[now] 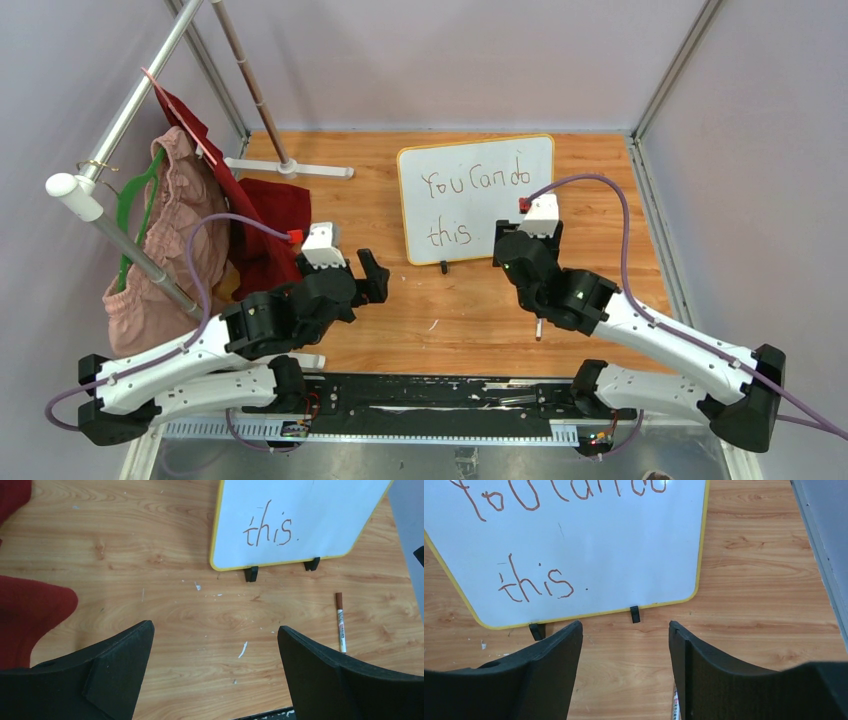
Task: Write a sentence on the whiteboard
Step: Reset both arms
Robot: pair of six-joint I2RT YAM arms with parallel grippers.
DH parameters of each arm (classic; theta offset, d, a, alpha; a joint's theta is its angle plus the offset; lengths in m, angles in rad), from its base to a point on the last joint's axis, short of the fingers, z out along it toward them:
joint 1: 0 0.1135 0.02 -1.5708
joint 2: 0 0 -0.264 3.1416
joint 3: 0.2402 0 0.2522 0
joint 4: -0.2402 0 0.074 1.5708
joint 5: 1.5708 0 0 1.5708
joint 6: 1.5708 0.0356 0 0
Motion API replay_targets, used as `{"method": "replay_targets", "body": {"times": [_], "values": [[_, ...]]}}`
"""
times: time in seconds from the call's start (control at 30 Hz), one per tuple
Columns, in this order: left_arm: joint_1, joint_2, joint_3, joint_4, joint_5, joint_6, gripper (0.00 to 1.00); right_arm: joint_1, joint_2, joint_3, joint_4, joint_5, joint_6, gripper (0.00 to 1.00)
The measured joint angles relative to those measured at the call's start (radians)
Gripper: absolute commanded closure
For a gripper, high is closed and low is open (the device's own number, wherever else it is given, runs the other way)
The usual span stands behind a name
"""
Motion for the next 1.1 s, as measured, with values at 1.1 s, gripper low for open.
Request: {"method": "replay_targets", "body": {"times": [1.1], "values": [[0.0,0.353,0.813,-0.031,-0.084,0.722,0.0,0.013,0.172,0.619,0.377,0.151,-0.776,0.29]]}}
